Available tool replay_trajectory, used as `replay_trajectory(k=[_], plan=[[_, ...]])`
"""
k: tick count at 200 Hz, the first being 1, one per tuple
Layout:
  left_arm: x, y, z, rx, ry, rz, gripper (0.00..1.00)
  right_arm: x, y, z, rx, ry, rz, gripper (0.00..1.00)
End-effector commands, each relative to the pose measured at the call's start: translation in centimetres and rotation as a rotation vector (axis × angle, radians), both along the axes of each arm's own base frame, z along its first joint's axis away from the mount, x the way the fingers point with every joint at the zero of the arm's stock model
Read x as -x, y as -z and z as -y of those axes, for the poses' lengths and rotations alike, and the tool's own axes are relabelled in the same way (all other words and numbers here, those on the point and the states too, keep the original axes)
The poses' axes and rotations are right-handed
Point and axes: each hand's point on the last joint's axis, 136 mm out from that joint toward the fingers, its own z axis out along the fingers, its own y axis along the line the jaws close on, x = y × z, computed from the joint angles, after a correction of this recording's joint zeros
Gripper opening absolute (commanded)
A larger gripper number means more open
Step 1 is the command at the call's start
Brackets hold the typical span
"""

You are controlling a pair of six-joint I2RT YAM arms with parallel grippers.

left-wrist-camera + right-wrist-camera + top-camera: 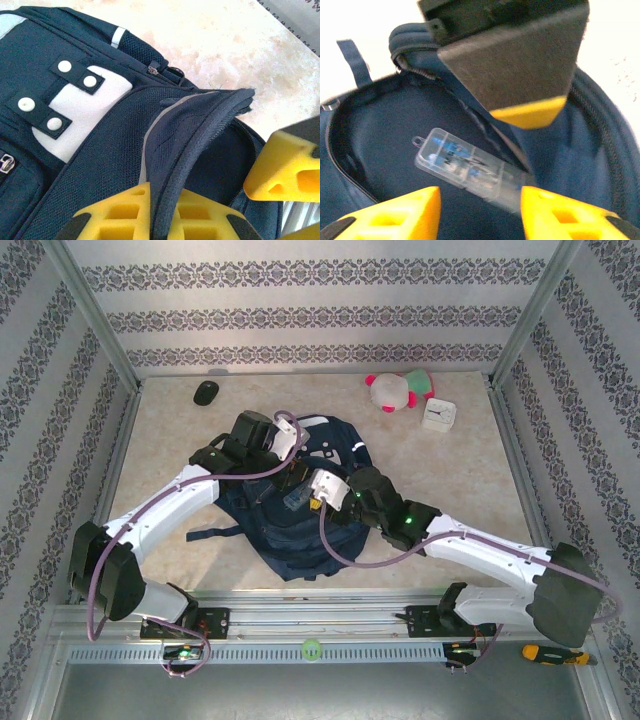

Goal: Pack books, pencil case, and school supplies into a backpack

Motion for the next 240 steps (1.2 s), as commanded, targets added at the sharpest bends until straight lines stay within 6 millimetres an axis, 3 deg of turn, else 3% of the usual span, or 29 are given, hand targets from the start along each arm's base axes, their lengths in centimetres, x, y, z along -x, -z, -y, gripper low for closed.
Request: replay_trajectory(k=[1,35,68,92,119,151,176,202,223,240], plan=[[-0.7,-3.7,-0.5,0.076,-0.043,0.095,0.03,0.3,0.6,-0.2,-0.203,0.19,-0.268,0.42],[-1.1,-3.9,-0.9,0.072,-0.088,0.095,0.03,-0.2,3.1,0.8,-0.343,0.489,-0.465,0.4],[-0.9,-4.7,-0.7,0.112,-0.092,0.092,0.03,-2.0,2.6,1.4,-0.512,0.672,-0.569,0.35],[-1.1,-4.9,-0.6,0.125,-0.098,0.095,0.03,-2.4,3.5,0.5,-0.567,0.713,-0.632,0.33],[-1.2,-5.4,-0.2,0.162,-0.102,0.09,0.03,-2.7,5.2,-1.7,-0.591,0.761,-0.675,0.28],[-1.2,-6.2,-0.2,0.188,-0.105,0.108,0.03,-3.6,6.6,-4.2,-0.658,0.783,-0.727,0.3],[-0.8,-6.4,0.2,0.205,-0.078,0.102,0.03,-5.3,6.2,-5.6,-0.703,0.77,-0.698,0.28],[-0.8,-5.3,0.1,0.192,-0.087,0.086,0.03,-6.5,4.3,-6.8,-0.743,0.716,-0.668,0.33],[-0.8,-3.9,-0.6,0.14,-0.104,0.081,0.03,-5.7,3.3,-5.8,-0.747,0.706,-0.639,0.38],[-0.8,-2.9,-1.1,0.097,-0.109,0.082,0.05,-4.5,3.6,-3.4,-0.741,0.728,-0.633,0.43]])
